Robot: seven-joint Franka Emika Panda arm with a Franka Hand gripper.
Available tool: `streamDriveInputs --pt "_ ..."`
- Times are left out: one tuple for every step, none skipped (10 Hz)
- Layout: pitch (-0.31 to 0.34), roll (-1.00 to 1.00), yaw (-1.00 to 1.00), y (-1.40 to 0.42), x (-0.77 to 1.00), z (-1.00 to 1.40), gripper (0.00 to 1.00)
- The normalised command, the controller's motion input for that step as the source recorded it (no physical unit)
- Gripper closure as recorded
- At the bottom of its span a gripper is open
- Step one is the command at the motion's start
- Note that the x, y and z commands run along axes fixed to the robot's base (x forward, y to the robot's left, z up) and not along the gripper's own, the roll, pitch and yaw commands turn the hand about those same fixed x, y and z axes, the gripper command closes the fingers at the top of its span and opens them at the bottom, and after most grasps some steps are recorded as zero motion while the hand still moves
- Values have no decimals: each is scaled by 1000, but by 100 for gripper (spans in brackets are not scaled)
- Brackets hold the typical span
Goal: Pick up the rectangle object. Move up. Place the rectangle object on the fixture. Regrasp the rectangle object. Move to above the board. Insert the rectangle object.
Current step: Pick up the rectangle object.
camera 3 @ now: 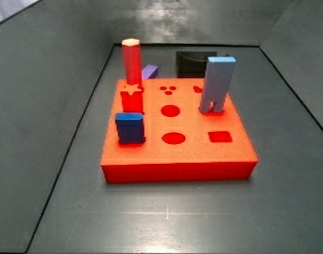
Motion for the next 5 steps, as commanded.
streamDriveInputs --pt "0 3 0 0 -26 0 0" --pt "-241 0 -191 -80 -554 -317 0" --pt "-83 -114 -437 0 -326 -926 0" --pt "-56 0 -594 -183 -489 -1000 0" --pt "-41 0 -609 -289 -386 -1000 0"
